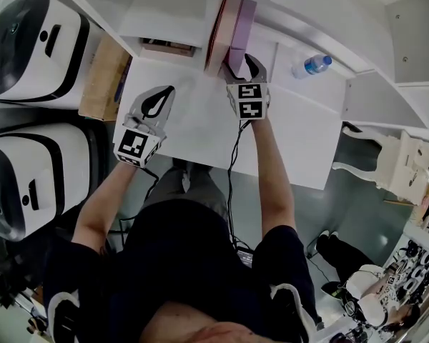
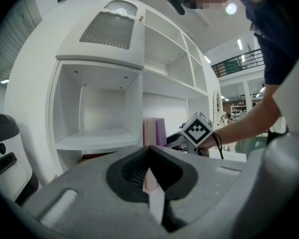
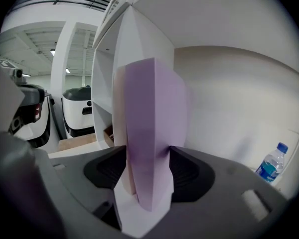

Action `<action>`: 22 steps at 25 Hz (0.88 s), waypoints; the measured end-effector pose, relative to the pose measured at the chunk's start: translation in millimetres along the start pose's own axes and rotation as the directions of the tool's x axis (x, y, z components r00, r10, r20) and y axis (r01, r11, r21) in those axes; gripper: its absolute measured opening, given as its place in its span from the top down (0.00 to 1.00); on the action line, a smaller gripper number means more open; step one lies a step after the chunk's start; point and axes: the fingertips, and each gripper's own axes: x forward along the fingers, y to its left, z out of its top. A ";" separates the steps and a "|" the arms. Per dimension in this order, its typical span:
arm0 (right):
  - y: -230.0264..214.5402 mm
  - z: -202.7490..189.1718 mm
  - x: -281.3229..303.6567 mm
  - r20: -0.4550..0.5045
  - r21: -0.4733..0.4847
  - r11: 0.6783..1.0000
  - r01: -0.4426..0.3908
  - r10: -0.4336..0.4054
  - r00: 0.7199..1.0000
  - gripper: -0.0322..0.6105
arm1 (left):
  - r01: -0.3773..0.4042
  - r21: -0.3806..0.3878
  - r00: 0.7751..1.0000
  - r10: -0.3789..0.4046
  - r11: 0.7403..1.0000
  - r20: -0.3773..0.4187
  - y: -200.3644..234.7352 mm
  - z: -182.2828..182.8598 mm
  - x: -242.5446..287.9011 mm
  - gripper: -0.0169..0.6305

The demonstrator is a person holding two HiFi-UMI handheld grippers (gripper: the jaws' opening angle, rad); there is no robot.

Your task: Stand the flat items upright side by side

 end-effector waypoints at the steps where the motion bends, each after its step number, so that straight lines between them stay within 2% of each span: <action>1: 0.6 0.0 -0.1 -0.003 -0.001 1.000 -0.011 0.011 1.000 0.53 | -0.002 0.000 1.000 0.002 1.000 0.000 0.8 0.1 0.0 0.97; 22: -5.0 8.5 -11.4 0.049 -0.022 1.000 -0.006 0.007 0.999 0.52 | -0.014 -0.001 1.000 0.014 1.000 -0.002 3.6 0.1 0.4 0.97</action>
